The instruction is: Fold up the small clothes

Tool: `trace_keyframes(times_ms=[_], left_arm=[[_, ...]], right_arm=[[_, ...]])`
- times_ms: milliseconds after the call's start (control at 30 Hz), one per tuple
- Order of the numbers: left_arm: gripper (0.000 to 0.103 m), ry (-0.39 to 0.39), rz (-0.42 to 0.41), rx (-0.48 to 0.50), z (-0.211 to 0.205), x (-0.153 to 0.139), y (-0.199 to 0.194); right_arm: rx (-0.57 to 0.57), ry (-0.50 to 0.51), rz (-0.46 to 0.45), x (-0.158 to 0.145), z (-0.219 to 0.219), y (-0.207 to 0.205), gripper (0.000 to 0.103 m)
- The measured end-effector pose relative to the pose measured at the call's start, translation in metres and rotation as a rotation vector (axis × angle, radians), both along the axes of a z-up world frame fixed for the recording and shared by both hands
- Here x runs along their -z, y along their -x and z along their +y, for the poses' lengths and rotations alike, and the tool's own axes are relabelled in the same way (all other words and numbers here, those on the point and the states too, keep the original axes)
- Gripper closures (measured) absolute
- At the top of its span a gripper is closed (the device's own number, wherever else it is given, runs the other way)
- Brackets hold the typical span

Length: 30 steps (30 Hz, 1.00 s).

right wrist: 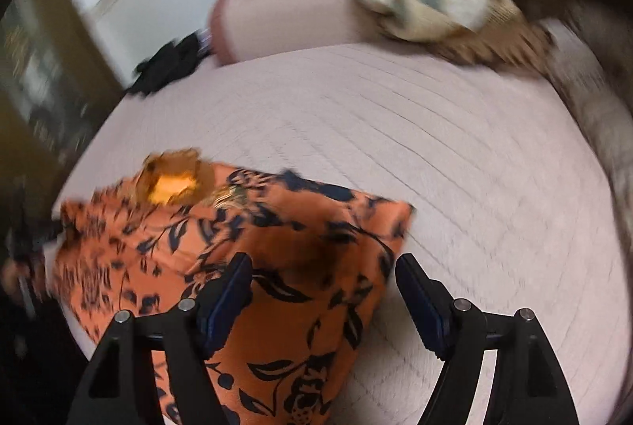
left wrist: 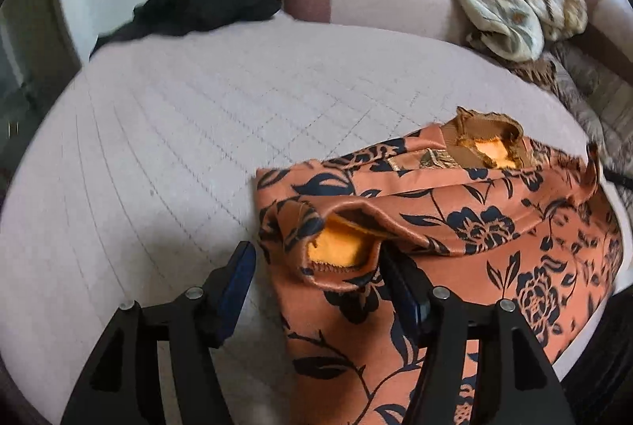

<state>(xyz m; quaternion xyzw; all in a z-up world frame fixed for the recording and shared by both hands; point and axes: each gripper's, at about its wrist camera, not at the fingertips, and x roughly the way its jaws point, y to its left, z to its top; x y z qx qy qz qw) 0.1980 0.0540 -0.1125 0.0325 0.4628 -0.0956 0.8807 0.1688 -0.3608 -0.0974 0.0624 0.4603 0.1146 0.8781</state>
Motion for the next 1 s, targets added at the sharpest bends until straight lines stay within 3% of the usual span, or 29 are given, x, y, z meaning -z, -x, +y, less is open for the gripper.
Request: trace_keyframes(times_ms=[167, 300, 333, 400, 433, 500, 567, 633, 700, 767, 800, 833, 867, 900, 1000], left_arm=[[0.037, -0.083, -0.048, 0.118, -0.003, -0.01, 0.004], [0.035, -0.104, -0.053, 0.172, -0.002, -0.012, -0.008], [0.035, -0.112, -0.054, 0.178, -0.004, -0.011, -0.014], [0.038, -0.119, -0.046, 0.18, -0.008, -0.01, -0.026], [0.06, -0.115, -0.03, 0.17, -0.009, -0.01, -0.032], [0.084, -0.103, 0.013, 0.124, -0.007, -0.007, -0.048], [0.084, -0.073, 0.03, 0.047, 0.0, -0.002, -0.063], [0.083, -0.032, 0.103, -0.012, 0.007, 0.012, -0.076], [0.082, -0.019, 0.111, -0.044, 0.01, 0.016, -0.079], [0.077, -0.014, 0.078, -0.052, 0.009, 0.006, -0.074], [0.064, -0.022, 0.047, -0.048, 0.008, -0.001, -0.069], [0.052, -0.033, 0.019, -0.046, 0.008, -0.007, -0.064], [0.049, -0.041, -0.012, -0.044, 0.008, -0.013, -0.059], [0.046, -0.039, -0.035, -0.04, 0.009, -0.018, -0.055], [0.038, 0.006, -0.038, -0.027, 0.016, -0.024, -0.046]], right_arm=[[-0.266, 0.181, 0.029, 0.002, 0.031, -0.028, 0.025], [-0.38, 0.223, 0.049, 0.009, 0.042, -0.054, 0.025], [-0.385, 0.201, 0.076, 0.015, 0.041, -0.059, 0.03], [-0.354, 0.091, 0.137, 0.023, 0.032, -0.067, 0.073], [-0.29, 0.014, 0.167, 0.024, 0.021, -0.072, 0.091], [-0.205, -0.104, 0.147, 0.02, 0.003, -0.07, 0.091], [-0.063, -0.246, 0.121, 0.02, -0.029, -0.064, 0.092], [0.056, -0.232, 0.186, 0.04, -0.047, -0.06, 0.092], [0.067, -0.2, 0.218, 0.051, -0.047, -0.054, 0.091], [0.092, -0.238, 0.192, 0.045, -0.05, -0.046, 0.084], [0.099, -0.258, 0.171, 0.04, -0.051, -0.044, 0.077], [0.106, -0.278, 0.145, 0.033, -0.052, -0.041, 0.052], [0.116, -0.288, 0.126, 0.027, -0.054, -0.039, 0.02], [0.125, -0.287, 0.102, 0.022, -0.054, -0.037, 0.015], [0.089, -0.259, 0.088, 0.016, -0.048, -0.039, 0.015]])
